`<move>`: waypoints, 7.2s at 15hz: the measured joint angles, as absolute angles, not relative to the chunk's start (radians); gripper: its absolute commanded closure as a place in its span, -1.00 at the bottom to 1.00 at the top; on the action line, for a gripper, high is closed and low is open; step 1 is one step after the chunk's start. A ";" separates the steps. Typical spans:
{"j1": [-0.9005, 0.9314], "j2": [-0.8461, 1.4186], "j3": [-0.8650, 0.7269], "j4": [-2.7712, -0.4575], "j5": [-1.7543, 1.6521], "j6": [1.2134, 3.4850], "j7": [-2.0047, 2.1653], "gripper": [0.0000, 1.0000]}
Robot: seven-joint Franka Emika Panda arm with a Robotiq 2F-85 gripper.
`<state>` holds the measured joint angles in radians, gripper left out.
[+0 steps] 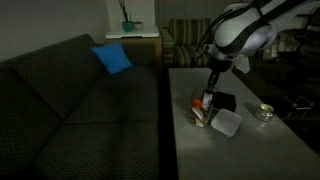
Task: Press the button on the white lid then put the lid on the table then put the blue wrapper on the table and put it back in the storage container
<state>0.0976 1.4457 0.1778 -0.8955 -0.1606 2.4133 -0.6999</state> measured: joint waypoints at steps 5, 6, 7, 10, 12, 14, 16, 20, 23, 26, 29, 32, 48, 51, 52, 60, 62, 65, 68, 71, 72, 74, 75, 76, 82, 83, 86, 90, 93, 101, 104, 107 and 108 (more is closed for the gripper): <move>0.121 1.389 0.120 -0.903 -0.176 2.403 -0.618 0.99; 0.126 1.375 0.107 -0.907 -0.177 2.399 -0.601 0.99; 0.129 1.360 0.094 -0.914 -0.178 2.395 -0.582 0.99; 0.141 1.310 0.056 -0.958 -0.180 2.393 -0.521 0.99; 0.149 1.276 0.032 -0.997 -0.180 2.392 -0.478 0.99; 0.160 1.235 0.005 -1.051 -0.180 2.392 -0.428 0.99; 0.174 1.189 -0.023 -1.114 -0.180 2.392 -0.373 0.99; 0.199 1.089 -0.063 -1.258 -0.202 2.379 -0.247 0.99; 0.198 1.027 -0.065 -1.363 -0.217 2.358 -0.168 0.99; 0.187 0.994 -0.064 -1.456 -0.217 2.344 -0.119 0.99; 0.163 0.993 -0.063 -1.534 -0.208 2.340 -0.086 0.99; 0.122 1.014 -0.055 -1.601 -0.184 2.342 -0.077 0.99; 0.129 1.438 -0.064 -1.260 -0.178 2.639 0.020 0.99; 0.128 1.469 -0.064 -1.211 -0.178 2.638 0.020 0.34; 0.128 1.471 -0.064 -1.208 -0.178 2.639 0.020 0.17; 0.128 1.471 -0.064 -1.197 -0.178 2.640 0.025 -0.94; 0.128 1.469 -0.064 -1.196 -0.178 2.640 0.027 -1.00; 0.124 1.456 -0.051 -1.201 -0.178 2.638 0.025 -1.00; 0.116 1.425 -0.024 -1.225 -0.178 2.637 0.023 -1.00; 0.098 1.394 0.008 -1.257 -0.178 2.636 0.016 -1.00; 0.088 1.388 0.021 -1.264 -0.177 2.636 0.011 -1.00; 0.062 1.385 0.050 -1.275 -0.175 2.634 -0.005 -1.00; 0.048 1.385 0.064 -1.279 -0.174 2.633 -0.013 -1.00; 0.034 1.385 0.077 -1.285 -0.172 2.633 -0.021 -1.00; -0.031 1.391 0.126 -1.316 -0.170 2.630 -0.037 -1.00; -0.037 1.395 0.126 -1.317 -0.170 2.630 -0.037 -1.00; -0.036 1.401 0.114 -1.315 -0.128 2.630 -0.042 -1.00; -0.034 1.421 0.109 -1.290 -0.084 2.616 -0.043 -1.00; -0.031 1.440 0.104 -1.264 -0.069 2.586 -0.043 -1.00; 0.001 1.454 0.034 -1.222 -0.070 2.531 -0.006 -1.00; 0.002 1.454 0.032 -1.219 -0.070 2.518 -0.003 -1.00; 0.002 1.456 0.032 -1.219 -0.069 2.516 0.009 -1.00; 0.002 1.459 0.032 -1.219 -0.069 2.516 0.016 -1.00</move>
<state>0.0018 1.4586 0.0316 -1.2186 -0.0688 2.5155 0.0157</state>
